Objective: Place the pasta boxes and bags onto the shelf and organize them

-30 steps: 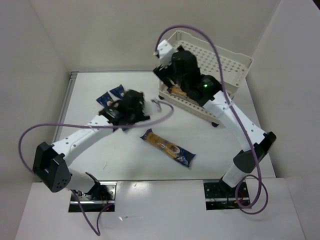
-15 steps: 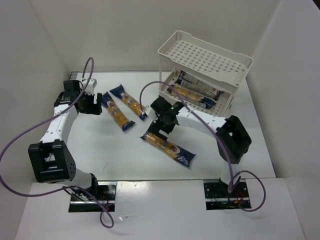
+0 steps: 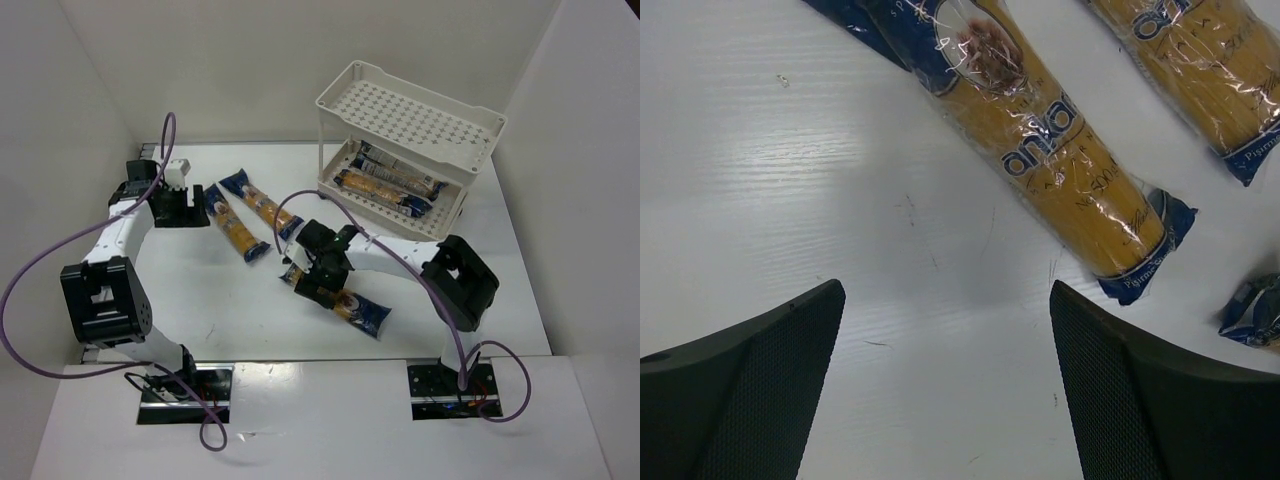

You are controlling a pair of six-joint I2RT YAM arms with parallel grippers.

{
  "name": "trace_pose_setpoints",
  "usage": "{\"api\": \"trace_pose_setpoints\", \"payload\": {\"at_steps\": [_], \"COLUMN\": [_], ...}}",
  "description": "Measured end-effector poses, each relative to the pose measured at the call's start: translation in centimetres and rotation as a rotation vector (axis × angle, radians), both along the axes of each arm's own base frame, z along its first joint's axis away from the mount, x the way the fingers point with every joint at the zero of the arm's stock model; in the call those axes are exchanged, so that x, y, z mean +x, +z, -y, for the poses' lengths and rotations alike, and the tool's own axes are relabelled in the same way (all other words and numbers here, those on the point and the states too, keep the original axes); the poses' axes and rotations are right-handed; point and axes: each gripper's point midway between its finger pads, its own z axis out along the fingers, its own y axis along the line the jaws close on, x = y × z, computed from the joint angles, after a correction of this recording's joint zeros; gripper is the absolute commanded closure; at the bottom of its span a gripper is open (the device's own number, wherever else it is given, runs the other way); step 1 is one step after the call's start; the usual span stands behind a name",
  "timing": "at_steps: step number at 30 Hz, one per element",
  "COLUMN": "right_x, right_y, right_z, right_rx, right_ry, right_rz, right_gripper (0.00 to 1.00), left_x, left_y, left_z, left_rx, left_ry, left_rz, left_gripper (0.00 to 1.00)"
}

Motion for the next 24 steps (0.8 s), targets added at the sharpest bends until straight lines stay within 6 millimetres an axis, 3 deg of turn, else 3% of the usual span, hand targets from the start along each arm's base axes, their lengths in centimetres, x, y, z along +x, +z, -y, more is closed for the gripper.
{"api": "trace_pose_setpoints", "payload": {"at_steps": [6,10,12,13,14,15,17,22,24], "right_x": [-1.6,-1.0,-0.9,-0.8,-0.9,-0.7,-0.1,1.4,2.2], "right_y": [-1.4,-2.5,-2.5,-2.5,-2.5,-2.4,-1.2,-0.6,0.9], "right_z": [0.8,0.9,0.8,0.8,0.7,0.8,0.5,0.5,0.4], "right_rx": [-0.03,-0.061,-0.059,-0.058,-0.056,-0.061,-0.051,-0.083,-0.099], "right_ry": [-0.027,-0.081,-0.094,-0.098,-0.104,-0.113,-0.116,-0.047,-0.027], "right_rz": [-0.041,-0.031,-0.026,-0.027,-0.031,-0.02,0.009,0.075,0.102], "right_gripper": [0.0,0.0,0.28,0.48,0.94,1.0,1.0,1.0,1.0], "left_x": [1.1,1.6,1.8,1.9,1.9,2.0,2.3,3.8,4.7], "left_y": [0.1,0.2,0.1,0.0,-0.1,-0.2,-0.3,0.3,0.8], "left_z": [-0.2,-0.3,-0.4,-0.4,-0.4,-0.4,-0.5,-0.8,-1.0], "left_rx": [-0.001,0.002,0.002,0.001,0.002,0.001,0.001,0.007,0.01], "left_ry": [-0.002,-0.004,-0.004,-0.004,-0.005,-0.005,-0.006,-0.007,-0.007], "left_rz": [0.004,0.008,0.008,0.007,0.005,0.001,-0.001,0.021,0.037], "left_gripper": [0.1,0.1,0.1,0.1,0.1,0.1,0.1,0.1,0.1]}}
